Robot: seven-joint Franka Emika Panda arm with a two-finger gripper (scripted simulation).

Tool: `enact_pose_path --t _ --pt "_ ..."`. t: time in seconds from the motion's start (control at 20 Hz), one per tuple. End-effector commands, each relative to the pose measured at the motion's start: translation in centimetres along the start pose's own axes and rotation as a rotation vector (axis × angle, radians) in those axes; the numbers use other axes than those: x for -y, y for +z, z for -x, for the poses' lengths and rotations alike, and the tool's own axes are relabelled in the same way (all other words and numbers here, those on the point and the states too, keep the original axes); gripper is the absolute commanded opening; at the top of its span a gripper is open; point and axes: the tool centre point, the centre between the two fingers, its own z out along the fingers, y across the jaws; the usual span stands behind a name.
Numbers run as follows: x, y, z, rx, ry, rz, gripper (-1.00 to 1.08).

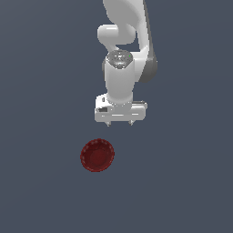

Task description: Pick up the object and move it to a goal position.

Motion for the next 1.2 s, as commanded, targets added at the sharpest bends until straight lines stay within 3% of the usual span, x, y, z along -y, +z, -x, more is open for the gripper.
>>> enact_pose_path --t 0.0,0.3,0.55,0.8,1.15 --pt "0.0 0.0 0.0 0.0 0.0 0.0 0.28" --pt "0.1 -1.1 -0.5 -0.027 0.006 -0.011 0.28" --pt "0.3 -3.7 -1.6 -0.092 0.021 -0.033 0.28" --pt "0.4 -8.1 -3.1 -0.194 0.044 -0.062 0.28" --pt "0.5 -17.1 -5.1 -0.392 0.08 -0.094 0.28"
